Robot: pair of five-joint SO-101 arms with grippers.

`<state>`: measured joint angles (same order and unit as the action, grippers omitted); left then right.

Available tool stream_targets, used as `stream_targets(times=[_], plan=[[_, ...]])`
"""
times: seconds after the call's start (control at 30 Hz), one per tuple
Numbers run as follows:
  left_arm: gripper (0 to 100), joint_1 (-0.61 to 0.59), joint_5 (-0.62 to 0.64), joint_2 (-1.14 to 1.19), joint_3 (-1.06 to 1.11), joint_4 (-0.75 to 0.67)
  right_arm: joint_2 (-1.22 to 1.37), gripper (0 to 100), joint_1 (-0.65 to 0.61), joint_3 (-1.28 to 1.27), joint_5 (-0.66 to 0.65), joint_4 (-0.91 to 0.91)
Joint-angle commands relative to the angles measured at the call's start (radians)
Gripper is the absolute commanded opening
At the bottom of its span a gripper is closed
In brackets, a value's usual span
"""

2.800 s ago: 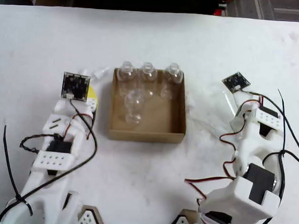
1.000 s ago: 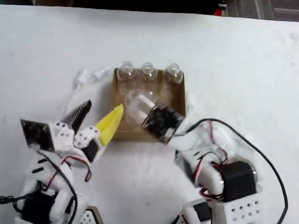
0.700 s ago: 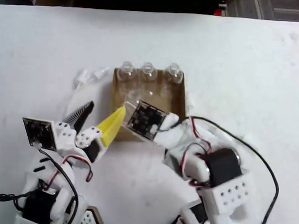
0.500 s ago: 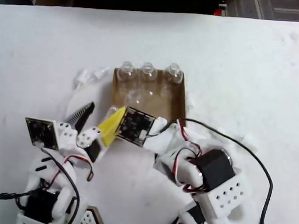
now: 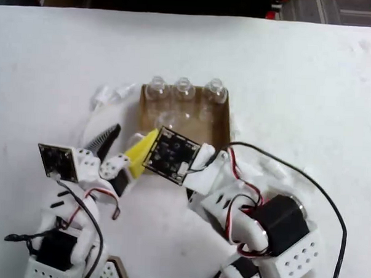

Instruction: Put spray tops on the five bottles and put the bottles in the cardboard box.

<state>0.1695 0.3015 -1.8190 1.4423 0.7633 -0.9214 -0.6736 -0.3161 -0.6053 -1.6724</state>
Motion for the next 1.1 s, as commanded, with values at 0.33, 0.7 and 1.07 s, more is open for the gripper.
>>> stream_targets(times=[0.33, 0.7, 1.07], plan=[[28, 0.008, -0.069, 0.012, 0.000, -0.020, -0.012, 1.5, -0.007, 0.072, 0.018, -0.002], [28, 0.015, -0.074, 0.012, 0.002, -0.020, -0.013, 1.5, -0.013, 0.104, 0.071, 0.007], [28, 0.015, -0.074, 0.012, 0.002, -0.020, -0.010, 1.5, -0.008, 0.180, 0.077, 0.005]])
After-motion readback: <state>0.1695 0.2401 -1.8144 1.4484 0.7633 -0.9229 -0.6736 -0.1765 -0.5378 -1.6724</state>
